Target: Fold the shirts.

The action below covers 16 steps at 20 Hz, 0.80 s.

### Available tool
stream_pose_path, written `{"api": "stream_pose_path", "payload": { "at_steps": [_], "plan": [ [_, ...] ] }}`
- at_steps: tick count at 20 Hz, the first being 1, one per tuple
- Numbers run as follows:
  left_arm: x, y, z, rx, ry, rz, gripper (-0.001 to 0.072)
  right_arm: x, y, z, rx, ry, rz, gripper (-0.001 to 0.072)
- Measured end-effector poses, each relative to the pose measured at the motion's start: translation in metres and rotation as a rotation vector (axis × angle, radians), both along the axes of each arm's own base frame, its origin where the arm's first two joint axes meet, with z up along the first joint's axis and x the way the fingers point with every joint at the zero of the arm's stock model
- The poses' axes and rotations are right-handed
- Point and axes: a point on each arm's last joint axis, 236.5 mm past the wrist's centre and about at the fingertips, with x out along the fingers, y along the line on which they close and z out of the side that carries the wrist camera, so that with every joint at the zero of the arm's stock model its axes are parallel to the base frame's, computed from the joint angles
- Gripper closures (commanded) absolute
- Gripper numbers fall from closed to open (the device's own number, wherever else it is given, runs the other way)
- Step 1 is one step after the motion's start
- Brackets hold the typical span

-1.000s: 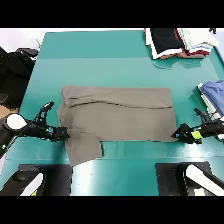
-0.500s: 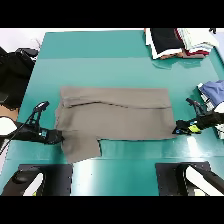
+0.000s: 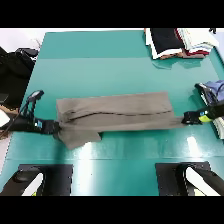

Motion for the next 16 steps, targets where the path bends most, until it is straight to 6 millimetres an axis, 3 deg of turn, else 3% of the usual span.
{"api": "stream_pose_path", "payload": {
  "at_steps": [4, 8, 9, 10, 11, 14, 15, 16],
  "plan": [
    [0.072, 0.008, -0.003, 0.044, -0.060, 0.022, 0.0679, 0.057, 0.002, 0.000, -0.006, -0.008, 0.026, 0.0698],
    [0.132, 0.014, -0.015, 0.071, -0.101, 0.052, 0.0676, 0.108, 0.009, -0.007, 0.017, -0.006, 0.033, 0.0696],
    [0.142, 0.015, -0.018, 0.075, -0.111, 0.058, 0.0581, 0.120, 0.013, -0.009, 0.036, -0.008, 0.031, 0.0614],
    [0.151, 0.016, -0.018, 0.080, -0.122, 0.062, 0.0259, 0.131, 0.016, -0.010, 0.057, -0.015, 0.026, 0.0333],
    [0.159, 0.018, -0.017, 0.084, -0.137, 0.067, 0.0119, 0.143, 0.019, -0.010, 0.073, -0.027, 0.021, 0.0236],
    [0.175, 0.017, -0.004, 0.075, -0.170, 0.083, 0.0122, 0.168, 0.024, -0.007, 0.130, -0.067, 0.001, 0.0235],
    [0.179, 0.016, 0.001, 0.072, -0.177, 0.085, 0.0248, 0.172, 0.021, -0.007, 0.141, -0.075, -0.005, 0.0235],
    [0.181, 0.016, 0.006, 0.069, -0.183, 0.087, 0.0456, 0.174, 0.018, -0.008, 0.158, -0.078, -0.012, 0.0219]
  ]
}}
